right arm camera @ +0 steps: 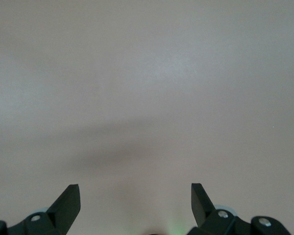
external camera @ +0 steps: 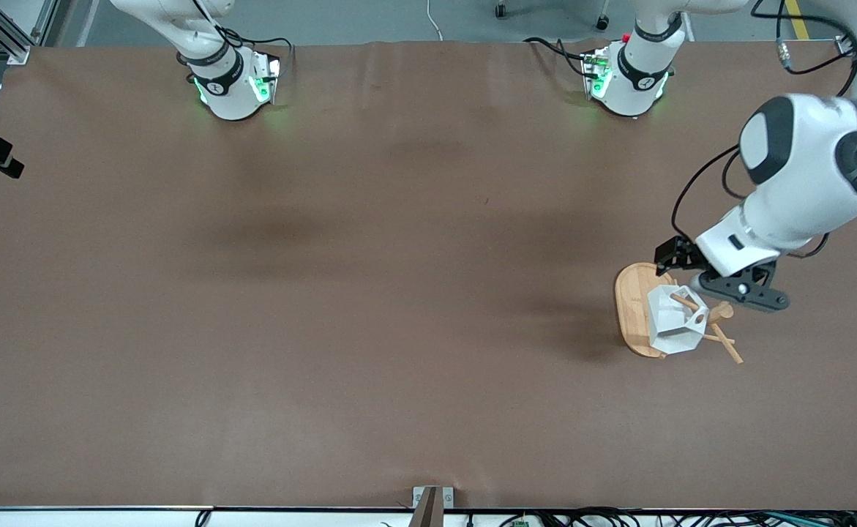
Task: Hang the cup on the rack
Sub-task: 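Open the left gripper and withdraw it from the cup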
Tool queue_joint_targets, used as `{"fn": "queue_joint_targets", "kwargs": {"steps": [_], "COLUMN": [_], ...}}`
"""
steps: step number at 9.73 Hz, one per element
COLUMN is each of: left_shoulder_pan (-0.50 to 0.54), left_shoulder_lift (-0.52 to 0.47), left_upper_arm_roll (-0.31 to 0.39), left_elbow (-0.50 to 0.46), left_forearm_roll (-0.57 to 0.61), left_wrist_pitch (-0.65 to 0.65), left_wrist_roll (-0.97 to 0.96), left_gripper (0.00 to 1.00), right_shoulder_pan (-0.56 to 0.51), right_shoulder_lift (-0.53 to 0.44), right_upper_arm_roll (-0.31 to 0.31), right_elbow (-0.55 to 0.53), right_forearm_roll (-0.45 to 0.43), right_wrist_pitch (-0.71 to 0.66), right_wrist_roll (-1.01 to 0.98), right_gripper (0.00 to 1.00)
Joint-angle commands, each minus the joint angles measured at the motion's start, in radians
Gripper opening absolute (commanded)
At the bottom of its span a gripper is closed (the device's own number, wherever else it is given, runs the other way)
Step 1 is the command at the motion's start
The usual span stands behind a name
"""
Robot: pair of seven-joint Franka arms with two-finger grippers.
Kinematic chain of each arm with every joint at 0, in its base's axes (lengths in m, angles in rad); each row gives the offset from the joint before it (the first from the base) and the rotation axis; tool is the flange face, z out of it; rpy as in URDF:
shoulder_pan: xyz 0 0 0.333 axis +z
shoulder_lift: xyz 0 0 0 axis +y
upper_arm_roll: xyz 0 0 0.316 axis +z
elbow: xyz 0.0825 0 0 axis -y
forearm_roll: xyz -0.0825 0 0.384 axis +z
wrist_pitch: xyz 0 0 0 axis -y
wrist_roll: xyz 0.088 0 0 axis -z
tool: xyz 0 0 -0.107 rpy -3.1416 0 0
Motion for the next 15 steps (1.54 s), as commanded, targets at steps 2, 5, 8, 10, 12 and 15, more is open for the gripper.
{"fn": "queue_joint_targets", "kwargs": {"steps": [2, 5, 8, 10, 12, 15], "left_shoulder_pan": [0.042, 0.054, 0.135, 0.197, 0.217, 0.223], "left_shoulder_lift": [-0.121, -0.163, -0.182, -0.212, -0.212, -0.203], "left_upper_arm_roll": [-0.014, 0.008, -0.075, -0.156, -0.156, -0.159], "left_elbow": [-0.014, 0.081, 0.151, 0.147, 0.158, 0.184], "left_forearm_roll": [0.007, -0.002, 0.008, 0.092, 0.097, 0.083], "left_wrist_pitch": [-0.086, -0.217, -0.377, -0.397, -0.399, -0.399], "left_wrist_roll": [-0.097, -0.014, -0.16, -0.167, -0.143, -0.15], "left_gripper": [1.0, 1.0, 1.0, 1.0, 1.0, 1.0], "right_shoulder_pan": [-0.005, -0.005, -0.005, -0.005, -0.005, -0.005], "right_shoulder_lift": [-0.001, -0.001, -0.001, -0.001, -0.001, -0.001], "right_upper_arm_roll": [0.004, 0.004, 0.004, 0.004, 0.004, 0.004], "right_elbow": [0.005, 0.001, 0.001, 0.001, 0.001, 0.001], "right_forearm_roll": [-0.013, -0.014, -0.014, -0.014, -0.014, -0.014], "right_wrist_pitch": [-0.007, 0.002, 0.0, 0.0, -0.001, 0.0], "right_wrist_roll": [-0.004, -0.002, -0.004, -0.004, -0.004, -0.004], "right_gripper": [1.0, 1.0, 1.0, 1.0, 1.0, 1.0]}}
